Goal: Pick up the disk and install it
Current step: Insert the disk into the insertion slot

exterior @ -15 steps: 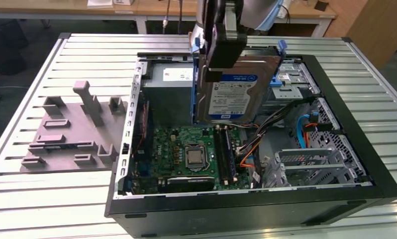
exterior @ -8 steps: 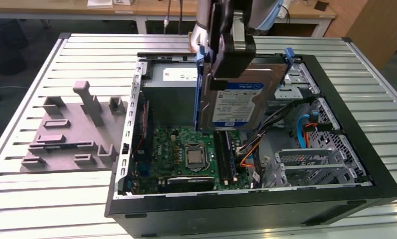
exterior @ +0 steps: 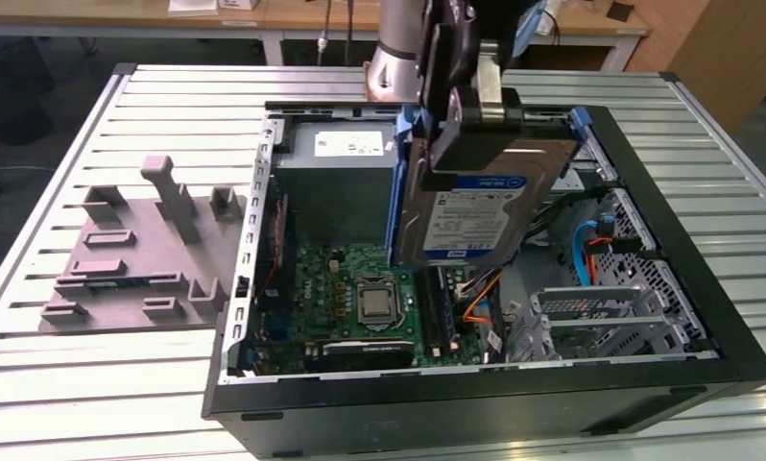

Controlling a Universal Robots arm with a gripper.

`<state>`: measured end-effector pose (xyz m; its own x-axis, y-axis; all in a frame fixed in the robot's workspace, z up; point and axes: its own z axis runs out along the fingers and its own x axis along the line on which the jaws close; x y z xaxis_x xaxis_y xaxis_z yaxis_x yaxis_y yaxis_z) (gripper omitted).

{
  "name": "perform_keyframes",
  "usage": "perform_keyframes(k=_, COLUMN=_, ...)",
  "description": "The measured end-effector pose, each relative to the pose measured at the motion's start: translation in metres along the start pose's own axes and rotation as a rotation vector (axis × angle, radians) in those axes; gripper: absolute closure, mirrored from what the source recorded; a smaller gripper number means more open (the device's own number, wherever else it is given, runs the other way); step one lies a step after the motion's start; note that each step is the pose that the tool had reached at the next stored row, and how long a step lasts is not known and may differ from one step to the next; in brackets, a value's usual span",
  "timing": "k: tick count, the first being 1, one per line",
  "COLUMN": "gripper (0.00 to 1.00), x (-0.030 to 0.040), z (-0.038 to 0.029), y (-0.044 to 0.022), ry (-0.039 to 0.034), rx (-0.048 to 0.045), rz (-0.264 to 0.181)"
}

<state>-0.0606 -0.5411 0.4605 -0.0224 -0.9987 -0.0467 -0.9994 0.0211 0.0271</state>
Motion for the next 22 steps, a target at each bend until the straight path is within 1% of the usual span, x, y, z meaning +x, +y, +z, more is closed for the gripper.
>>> perform_keyframes(k=2, gripper=0.64, x=0.0026, z=0.0000, y=-0.0013, ry=-0.0001, rx=0.0000, rz=0.000)
perform_keyframes(k=7, gripper=0.64, x=0.0101, z=-0.0001, y=-0.0020, ry=0.0004, rx=0.0001, rz=0.000)
perform_keyframes(k=9, gripper=0.64, x=0.0114, z=-0.0001, y=-0.0032, ry=0.0022, rx=0.0002, rz=0.000)
perform_keyframes(k=12, gripper=0.64, x=0.0122, z=-0.0002, y=-0.0075, ry=0.0056, rx=0.0000, rz=0.000)
perform_keyframes(k=19, gripper=0.64, x=0.0151, z=0.0006, y=-0.0190, ry=0.0066, rx=0.0002, rz=0.000)
perform_keyframes(k=22, gripper=0.64, x=0.0151, z=0.0005, y=-0.0206, ry=0.0067, rx=0.0002, rz=0.000)
